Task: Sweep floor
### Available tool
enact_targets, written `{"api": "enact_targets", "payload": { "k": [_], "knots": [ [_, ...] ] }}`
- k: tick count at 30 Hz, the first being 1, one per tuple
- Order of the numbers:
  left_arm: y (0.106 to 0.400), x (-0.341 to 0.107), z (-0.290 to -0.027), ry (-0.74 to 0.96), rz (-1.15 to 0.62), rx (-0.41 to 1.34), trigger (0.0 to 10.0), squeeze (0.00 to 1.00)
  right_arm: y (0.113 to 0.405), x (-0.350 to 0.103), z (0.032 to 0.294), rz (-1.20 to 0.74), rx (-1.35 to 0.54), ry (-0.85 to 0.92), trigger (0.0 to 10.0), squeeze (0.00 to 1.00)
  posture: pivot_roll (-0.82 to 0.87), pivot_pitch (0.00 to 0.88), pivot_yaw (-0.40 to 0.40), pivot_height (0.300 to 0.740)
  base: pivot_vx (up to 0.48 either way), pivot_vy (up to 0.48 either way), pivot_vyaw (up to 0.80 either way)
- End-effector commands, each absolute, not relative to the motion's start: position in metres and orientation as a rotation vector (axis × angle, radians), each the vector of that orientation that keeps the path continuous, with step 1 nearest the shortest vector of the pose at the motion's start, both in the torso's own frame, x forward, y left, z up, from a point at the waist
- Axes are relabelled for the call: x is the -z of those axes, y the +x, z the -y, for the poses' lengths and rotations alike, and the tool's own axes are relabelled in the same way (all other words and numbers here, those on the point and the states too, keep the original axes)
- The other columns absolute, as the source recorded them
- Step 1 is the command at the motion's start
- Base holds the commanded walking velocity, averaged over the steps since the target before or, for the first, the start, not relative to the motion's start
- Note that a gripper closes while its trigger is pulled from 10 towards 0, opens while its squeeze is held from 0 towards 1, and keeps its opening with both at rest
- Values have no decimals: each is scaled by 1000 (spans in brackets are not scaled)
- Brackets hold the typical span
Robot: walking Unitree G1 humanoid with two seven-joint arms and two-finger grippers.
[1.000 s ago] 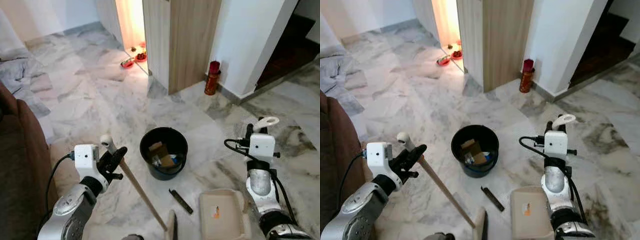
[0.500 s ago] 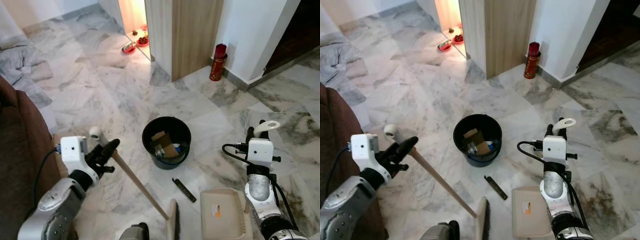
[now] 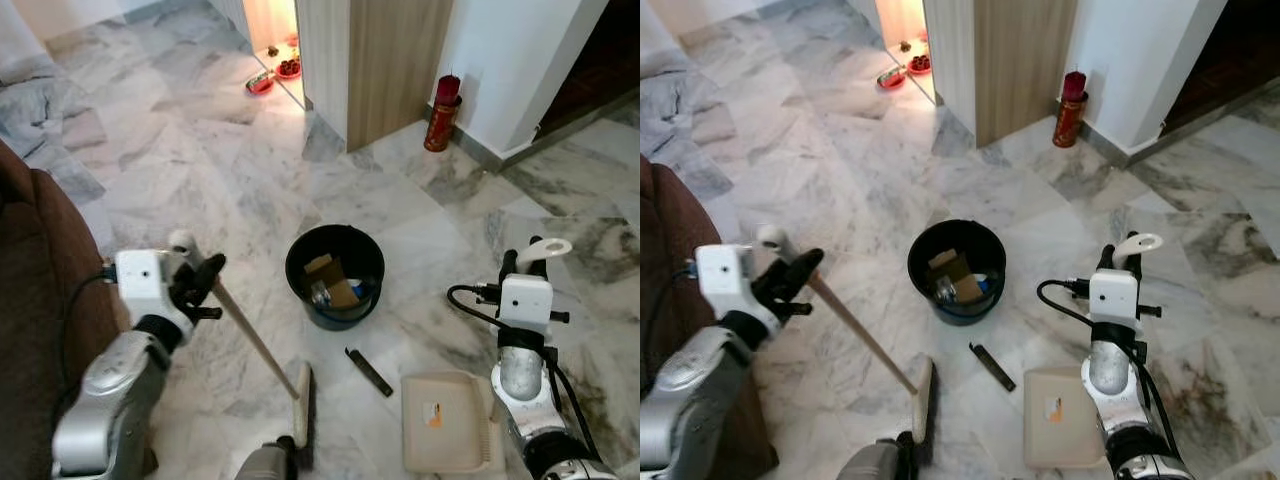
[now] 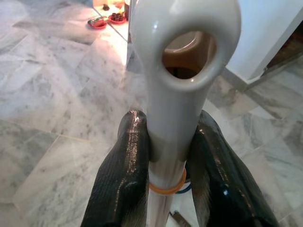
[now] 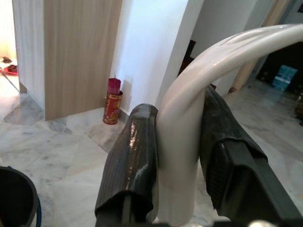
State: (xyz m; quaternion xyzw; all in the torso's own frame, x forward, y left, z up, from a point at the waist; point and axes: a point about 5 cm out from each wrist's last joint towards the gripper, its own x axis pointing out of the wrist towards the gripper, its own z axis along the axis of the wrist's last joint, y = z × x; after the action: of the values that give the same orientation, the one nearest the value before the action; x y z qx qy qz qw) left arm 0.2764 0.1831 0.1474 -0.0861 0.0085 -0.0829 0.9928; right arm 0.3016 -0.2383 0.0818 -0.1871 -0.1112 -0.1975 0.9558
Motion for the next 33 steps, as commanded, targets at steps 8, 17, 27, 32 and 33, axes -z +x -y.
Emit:
{"api": "enact_targets", "payload": {
  "k": [8,17,27,32,33],
  "knots": [
    [304,-148,-160,-92,102,176,10000,0,296,-77,244,198,424,-386,10000,0,106,205,29,740,0,0,0],
    [310,-143,-149,-196,108,227,10000,0,295,-75,243,187,420,-378,10000,0,103,219,17,740,0,0,0],
    [307,-138,-145,-275,47,358,10000,0,298,-76,238,181,404,-373,10000,0,111,208,11,740,0,0,0],
    [304,-136,-143,-283,15,401,10000,0,298,-73,234,172,395,-372,10000,0,118,208,14,740,0,0,0],
    [303,-136,-143,-285,11,407,10000,0,298,-73,234,170,393,-371,10000,0,119,209,14,740,0,0,0]
  ]
}}
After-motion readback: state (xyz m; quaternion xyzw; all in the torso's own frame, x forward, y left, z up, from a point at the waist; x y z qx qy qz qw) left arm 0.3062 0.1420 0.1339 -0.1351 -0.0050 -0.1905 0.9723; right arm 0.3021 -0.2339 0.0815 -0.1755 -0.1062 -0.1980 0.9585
